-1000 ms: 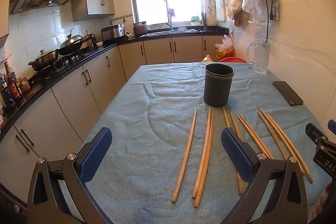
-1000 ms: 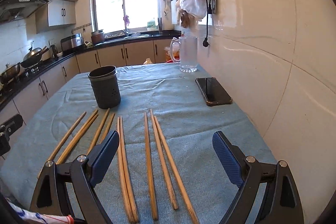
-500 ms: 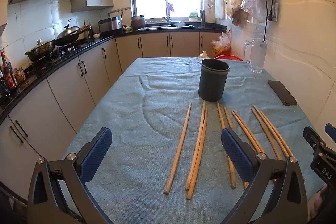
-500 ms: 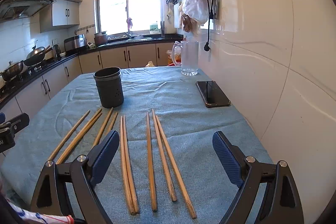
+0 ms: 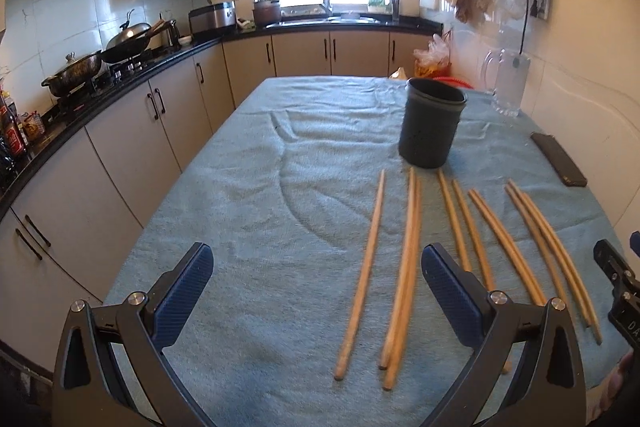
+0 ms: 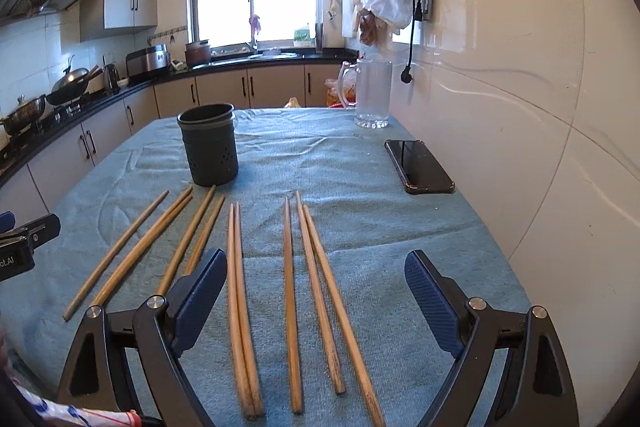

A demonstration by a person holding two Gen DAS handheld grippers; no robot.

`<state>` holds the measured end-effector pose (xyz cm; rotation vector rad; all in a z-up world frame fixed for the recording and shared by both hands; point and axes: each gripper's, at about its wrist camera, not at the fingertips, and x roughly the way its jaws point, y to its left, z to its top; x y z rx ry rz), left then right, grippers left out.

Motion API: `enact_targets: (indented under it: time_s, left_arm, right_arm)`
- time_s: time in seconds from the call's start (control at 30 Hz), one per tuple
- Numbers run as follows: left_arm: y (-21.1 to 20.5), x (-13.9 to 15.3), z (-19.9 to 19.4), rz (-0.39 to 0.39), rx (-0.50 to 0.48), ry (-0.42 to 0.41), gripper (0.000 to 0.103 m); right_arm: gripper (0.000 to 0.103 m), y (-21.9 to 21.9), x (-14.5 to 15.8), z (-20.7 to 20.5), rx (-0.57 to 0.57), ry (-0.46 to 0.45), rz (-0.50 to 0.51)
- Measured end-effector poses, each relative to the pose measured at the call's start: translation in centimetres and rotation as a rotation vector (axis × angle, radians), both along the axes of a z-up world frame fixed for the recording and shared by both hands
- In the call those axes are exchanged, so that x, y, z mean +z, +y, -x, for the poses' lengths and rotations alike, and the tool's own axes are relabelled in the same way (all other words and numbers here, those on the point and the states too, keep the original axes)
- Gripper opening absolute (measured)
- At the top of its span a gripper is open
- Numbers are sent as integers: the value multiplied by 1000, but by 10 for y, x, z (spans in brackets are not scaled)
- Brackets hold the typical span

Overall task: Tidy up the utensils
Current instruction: 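Close the left tool on one chopstick while the right tool grasps another chopstick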

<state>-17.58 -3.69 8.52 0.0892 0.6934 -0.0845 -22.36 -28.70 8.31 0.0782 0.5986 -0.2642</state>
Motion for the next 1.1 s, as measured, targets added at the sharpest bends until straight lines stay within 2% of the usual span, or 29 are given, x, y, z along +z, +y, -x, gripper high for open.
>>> enact_targets:
  time_s: [0.27,0.4,0.47,0.53,0.6,0.63,0.67,0.7,0.87,0.9,0.93,0.97,1.1]
  left_arm:
    - [20,-1,-38,4,1,55,103]
    - [18,-4,-65,40,-61,132,103]
    - [12,-7,-75,52,-96,172,102]
    - [-1,-13,-89,58,-148,228,92]
    - [-14,-23,-102,45,-195,288,68]
    - [-20,-28,-109,37,-213,315,64]
    - [-25,-33,-115,31,-221,338,57]
    - [-31,-39,-119,30,-226,352,56]
    - [-41,-54,-141,60,-256,416,54]
    - [-43,-57,-145,60,-259,428,47]
    - [-46,-60,-148,52,-259,441,35]
    - [-48,-63,-150,41,-260,453,30]
    - [-56,-66,-155,12,-273,437,28]
  right_arm:
    - [93,-28,-3,-24,11,55,-34]
    - [93,-54,-8,-42,33,127,-102]
    - [89,-67,-13,-53,45,176,-129]
    - [72,-77,-18,-65,66,224,-144]
    - [58,-81,-26,-77,101,282,-170]
    - [52,-82,-29,-83,122,304,-195]
    - [51,-83,-33,-89,151,321,-227]
    - [49,-82,-36,-94,169,332,-242]
    - [43,-69,-47,-108,226,385,-223]
    - [39,-66,-48,-109,231,394,-213]
    - [35,-64,-50,-110,233,404,-204]
    - [34,-64,-52,-111,235,409,-204]
    - [30,-67,-53,-115,222,410,-223]
